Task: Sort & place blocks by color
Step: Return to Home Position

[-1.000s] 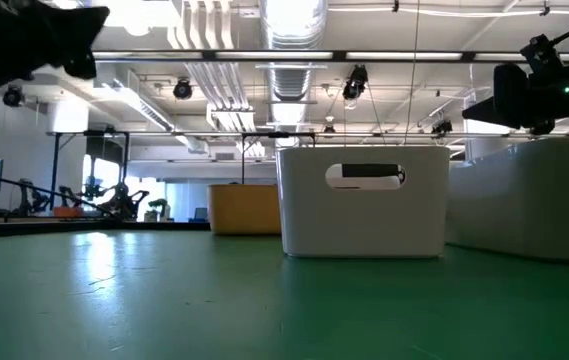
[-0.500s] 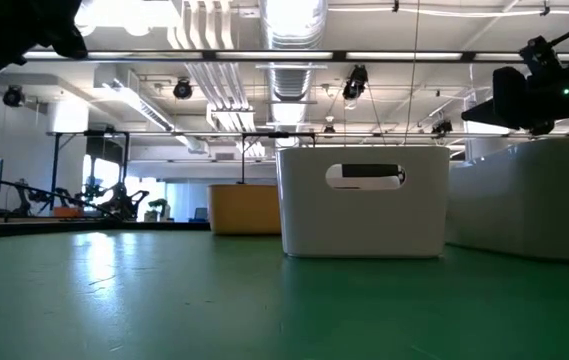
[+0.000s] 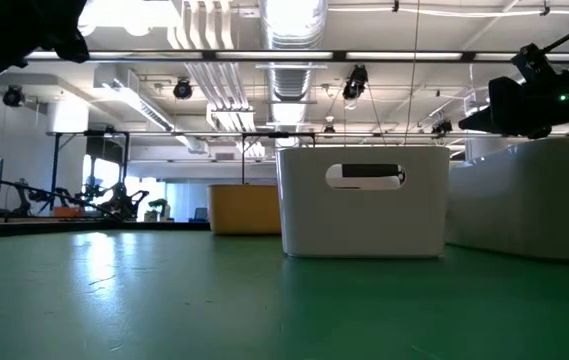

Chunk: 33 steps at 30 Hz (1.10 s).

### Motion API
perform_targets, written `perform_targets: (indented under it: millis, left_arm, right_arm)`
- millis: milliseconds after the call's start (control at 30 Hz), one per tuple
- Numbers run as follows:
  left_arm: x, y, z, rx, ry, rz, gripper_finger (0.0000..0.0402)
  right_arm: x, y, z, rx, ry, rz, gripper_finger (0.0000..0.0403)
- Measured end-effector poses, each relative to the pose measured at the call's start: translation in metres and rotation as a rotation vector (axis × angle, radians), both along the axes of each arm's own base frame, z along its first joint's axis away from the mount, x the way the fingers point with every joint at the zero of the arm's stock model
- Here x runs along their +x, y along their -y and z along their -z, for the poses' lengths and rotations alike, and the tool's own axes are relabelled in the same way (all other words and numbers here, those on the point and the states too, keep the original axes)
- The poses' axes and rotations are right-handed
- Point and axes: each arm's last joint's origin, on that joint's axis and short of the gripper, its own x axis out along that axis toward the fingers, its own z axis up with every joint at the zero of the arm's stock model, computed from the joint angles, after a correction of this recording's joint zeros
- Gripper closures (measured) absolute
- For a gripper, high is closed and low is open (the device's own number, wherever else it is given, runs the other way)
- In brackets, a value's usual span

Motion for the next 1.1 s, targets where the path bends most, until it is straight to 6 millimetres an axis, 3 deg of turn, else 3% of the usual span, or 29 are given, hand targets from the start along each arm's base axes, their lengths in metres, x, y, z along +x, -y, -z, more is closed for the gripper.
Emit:
perform_targets:
  millis: [1100]
  left_arm:
    - [0.003, -0.0014, 0.0009, -0.011, -0.025, 0.0, 0.0402]
  right_arm:
    - [0.0002, 0.0, 0.0, 0.0, -0.001, -0.001, 0.0394]
